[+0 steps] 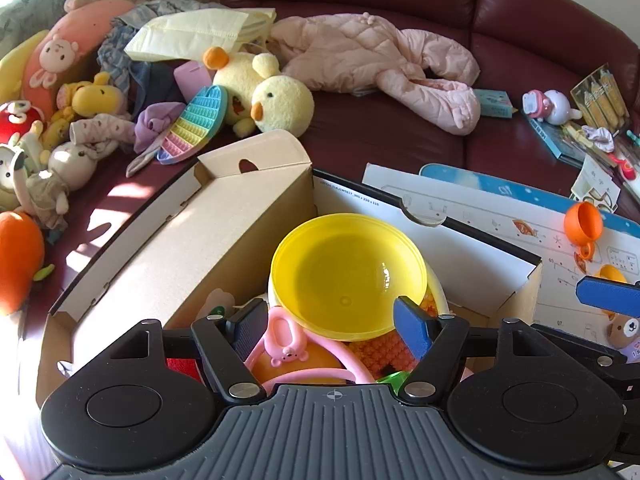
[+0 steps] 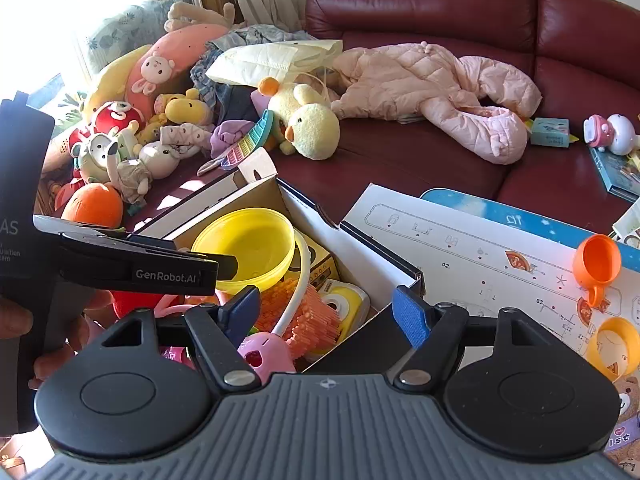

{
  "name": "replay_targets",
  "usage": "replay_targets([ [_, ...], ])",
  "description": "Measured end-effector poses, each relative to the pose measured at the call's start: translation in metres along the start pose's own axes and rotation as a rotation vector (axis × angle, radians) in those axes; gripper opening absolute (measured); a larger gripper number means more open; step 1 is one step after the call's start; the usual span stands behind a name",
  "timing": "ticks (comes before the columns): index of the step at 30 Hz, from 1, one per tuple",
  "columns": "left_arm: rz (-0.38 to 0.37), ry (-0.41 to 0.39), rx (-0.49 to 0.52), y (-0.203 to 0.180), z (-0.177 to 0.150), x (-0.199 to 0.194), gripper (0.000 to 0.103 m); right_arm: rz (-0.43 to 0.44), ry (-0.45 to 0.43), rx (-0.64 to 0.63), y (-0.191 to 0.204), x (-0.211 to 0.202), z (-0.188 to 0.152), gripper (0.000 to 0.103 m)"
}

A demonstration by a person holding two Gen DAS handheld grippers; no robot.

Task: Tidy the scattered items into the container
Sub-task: 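Raise both open grippers out of the box and move back over the sheet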

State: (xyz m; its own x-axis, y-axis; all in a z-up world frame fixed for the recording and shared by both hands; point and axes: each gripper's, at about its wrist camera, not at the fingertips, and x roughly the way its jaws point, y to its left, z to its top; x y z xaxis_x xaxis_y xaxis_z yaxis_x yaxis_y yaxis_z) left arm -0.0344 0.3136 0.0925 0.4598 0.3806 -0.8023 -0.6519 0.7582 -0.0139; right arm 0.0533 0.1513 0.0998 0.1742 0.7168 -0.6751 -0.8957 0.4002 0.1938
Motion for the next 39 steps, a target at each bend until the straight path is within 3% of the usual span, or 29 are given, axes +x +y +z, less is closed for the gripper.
replay_targets([
  [12,0.010,-0.007,0.019,-0.012,-0.012,-0.006,0.084,-0.001,0.016,0.004,-0.006,-0.015,-0.009,0.081],
  [39,-0.063,-0.073,0.145,-0.061,-0.030,-0.057,0.088,-0.061,-0.044,0.008,-0.017,-0.066,-0.022,0.085],
])
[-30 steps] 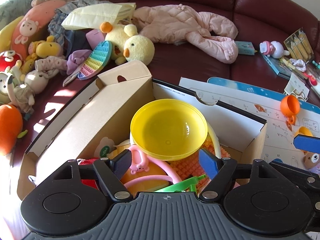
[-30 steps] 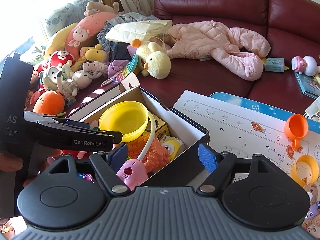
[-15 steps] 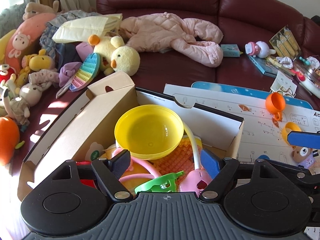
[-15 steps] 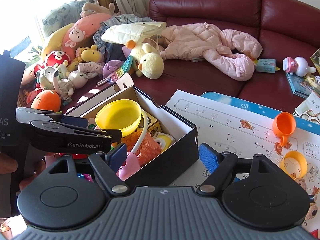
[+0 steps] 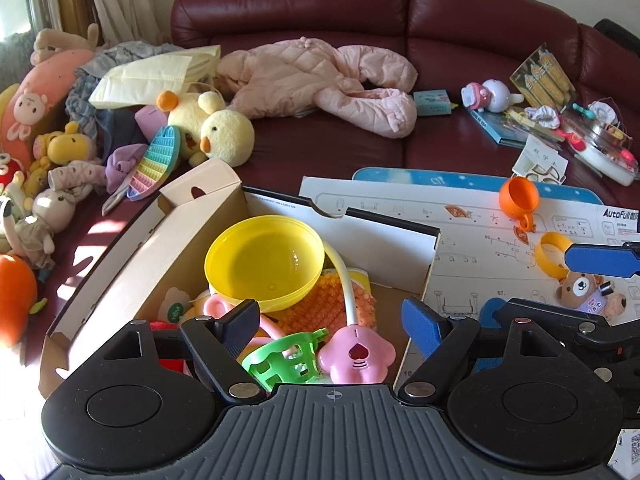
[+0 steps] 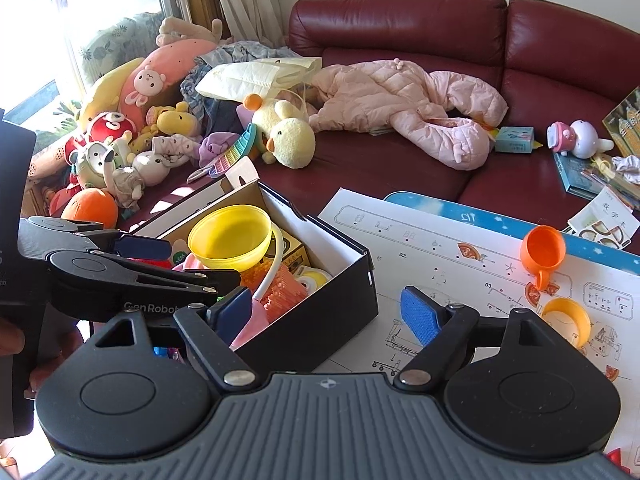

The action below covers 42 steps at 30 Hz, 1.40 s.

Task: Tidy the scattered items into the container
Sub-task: 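Raise both open grippers out of the box and move back over the sheet, then move both grippers toward the yellow SpongeBob star toy on the sheet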

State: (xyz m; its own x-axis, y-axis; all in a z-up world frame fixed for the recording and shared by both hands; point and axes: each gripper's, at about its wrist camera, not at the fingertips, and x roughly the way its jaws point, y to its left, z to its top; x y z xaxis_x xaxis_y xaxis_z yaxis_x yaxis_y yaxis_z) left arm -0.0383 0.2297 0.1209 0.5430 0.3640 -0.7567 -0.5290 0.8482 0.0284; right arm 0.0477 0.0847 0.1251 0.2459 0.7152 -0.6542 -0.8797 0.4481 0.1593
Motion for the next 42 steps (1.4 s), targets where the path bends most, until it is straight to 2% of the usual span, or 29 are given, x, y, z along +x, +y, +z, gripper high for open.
replay_targets([
  [6,-0.050,0.005,0.079,-0.033,-0.012,-0.009,0.088,-0.060,0.000,0.074,-0.032,-0.015,-0.020,0.086],
  [13,-0.110,0.065,0.209,-0.082,-0.044,-0.001,0.088,-0.141,0.037,0.172,-0.076,-0.027,-0.059,0.086],
  [18,-0.125,0.125,0.281,-0.110,-0.068,0.016,0.087,-0.191,0.078,0.274,-0.105,-0.030,-0.090,0.086],
  [28,-0.097,0.234,0.285,-0.118,-0.081,0.058,0.085,-0.201,0.149,0.332,-0.124,-0.017,-0.120,0.086],
  [42,-0.113,0.271,0.329,-0.139,-0.087,0.080,0.085,-0.188,0.195,0.353,-0.135,-0.001,-0.130,0.086],
])
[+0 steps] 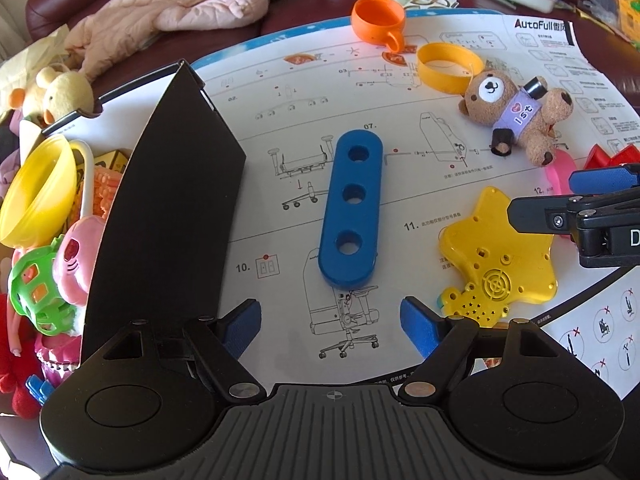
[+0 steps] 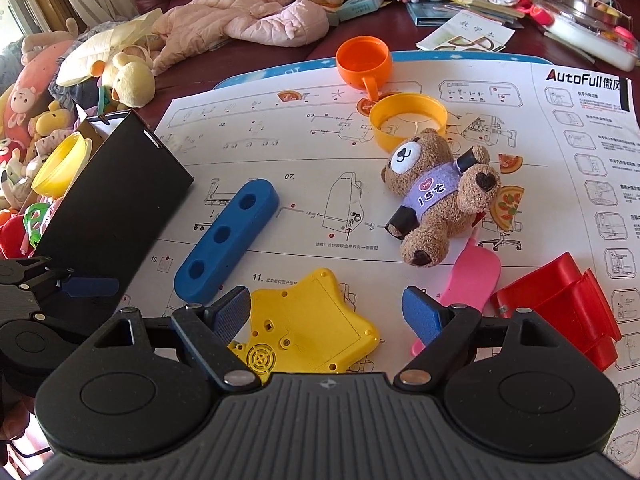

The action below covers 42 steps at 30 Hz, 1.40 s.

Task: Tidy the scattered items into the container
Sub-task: 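Move both grippers toward the yellow SpongeBob star toy on the sheet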

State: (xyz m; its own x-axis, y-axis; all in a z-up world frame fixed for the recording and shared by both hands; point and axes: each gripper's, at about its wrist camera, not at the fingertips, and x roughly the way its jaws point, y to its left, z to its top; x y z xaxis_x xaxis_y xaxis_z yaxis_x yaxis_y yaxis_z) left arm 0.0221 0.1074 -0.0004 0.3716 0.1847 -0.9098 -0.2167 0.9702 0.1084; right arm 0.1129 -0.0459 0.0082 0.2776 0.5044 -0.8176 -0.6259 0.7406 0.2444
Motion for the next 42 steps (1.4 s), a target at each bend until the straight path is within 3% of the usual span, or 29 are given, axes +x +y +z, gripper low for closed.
replay_targets([
  [6,0.001,0.018,0.013,-0.003,-0.004,0.008,0.080,-0.013,0.015,0.002,-0.007,0.005,-0.005,0.086],
  [14,-0.055,0.034,0.039,-0.015,-0.005,0.009,0.074,-0.030,0.036,0.011,-0.025,0.007,-0.014,0.083],
  [16,-0.063,0.025,0.045,-0.018,-0.004,0.008,0.065,-0.019,0.043,0.014,-0.028,0.007,-0.017,0.081],
  [18,-0.074,0.019,0.051,-0.021,-0.002,0.006,0.045,-0.014,0.047,0.013,-0.030,0.007,-0.019,0.079],
  [19,-0.085,0.018,0.052,-0.022,-0.001,0.005,0.043,-0.013,0.048,0.014,-0.032,0.006,-0.020,0.077],
  [26,-0.170,0.000,0.090,-0.036,0.002,-0.001,0.041,-0.039,0.029,0.017,-0.040,0.005,-0.019,0.064],
  [28,-0.183,-0.005,0.108,-0.040,0.002,0.000,0.035,-0.057,0.022,0.011,-0.043,0.004,-0.019,0.063],
  [34,-0.157,-0.028,0.129,-0.044,0.010,0.006,0.035,-0.091,0.050,-0.027,-0.047,0.004,-0.028,0.062],
  [42,-0.137,-0.009,0.143,-0.041,0.015,0.020,0.034,-0.044,0.093,-0.052,-0.037,0.013,-0.038,0.063],
])
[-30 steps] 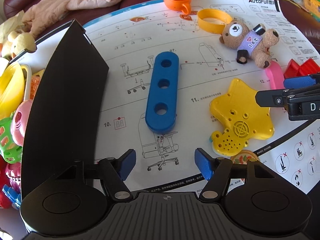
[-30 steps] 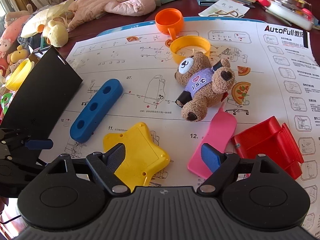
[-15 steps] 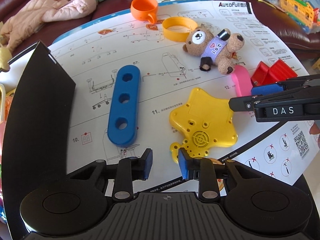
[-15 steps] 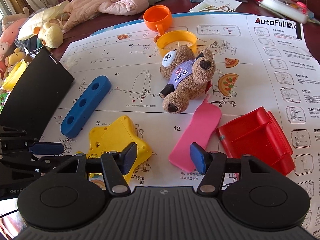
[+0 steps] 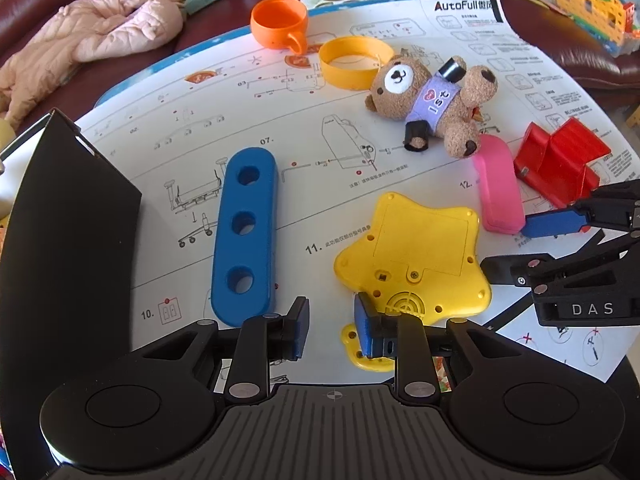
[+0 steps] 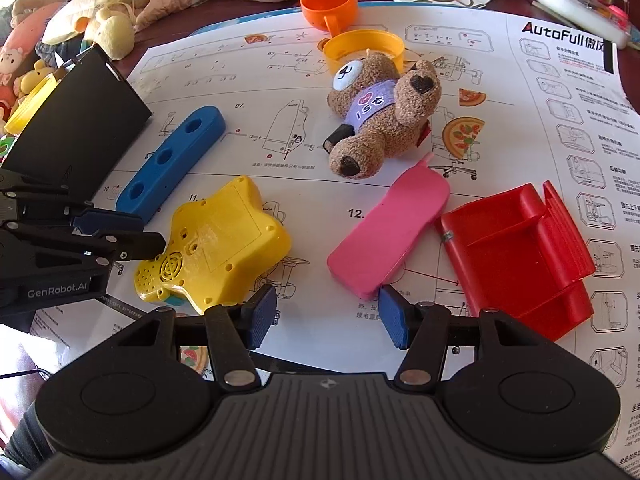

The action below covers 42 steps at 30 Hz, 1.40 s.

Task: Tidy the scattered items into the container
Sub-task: 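Move both grippers toward the yellow SpongeBob star toy on the sheet, then place the left gripper around the star toy while the right gripper approaches its white handle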

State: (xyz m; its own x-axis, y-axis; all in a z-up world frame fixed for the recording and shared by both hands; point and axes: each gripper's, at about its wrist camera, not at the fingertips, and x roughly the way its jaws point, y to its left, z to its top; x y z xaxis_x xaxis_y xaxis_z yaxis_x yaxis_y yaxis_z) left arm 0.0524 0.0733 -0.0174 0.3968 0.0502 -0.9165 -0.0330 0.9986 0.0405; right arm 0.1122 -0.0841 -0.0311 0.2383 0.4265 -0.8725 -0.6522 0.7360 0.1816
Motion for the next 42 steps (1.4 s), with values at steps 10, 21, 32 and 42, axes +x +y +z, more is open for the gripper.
replay_targets([
  [10,-0.031,0.023,0.010,0.010,-0.009,0.009,0.034,0.093,-0.025,0.043,0.008,-0.002,0.014,0.036],
  [21,-0.107,0.008,0.004,0.009,-0.020,0.003,0.034,0.234,-0.019,0.001,0.043,-0.008,0.023,0.037],
  [32,-0.148,0.013,-0.101,0.046,-0.052,-0.023,0.050,0.211,0.000,-0.038,0.056,-0.006,0.013,0.056],
  [42,-0.129,-0.044,-0.135,0.061,-0.048,-0.043,0.061,0.176,0.013,-0.083,0.064,-0.004,0.004,0.065],
])
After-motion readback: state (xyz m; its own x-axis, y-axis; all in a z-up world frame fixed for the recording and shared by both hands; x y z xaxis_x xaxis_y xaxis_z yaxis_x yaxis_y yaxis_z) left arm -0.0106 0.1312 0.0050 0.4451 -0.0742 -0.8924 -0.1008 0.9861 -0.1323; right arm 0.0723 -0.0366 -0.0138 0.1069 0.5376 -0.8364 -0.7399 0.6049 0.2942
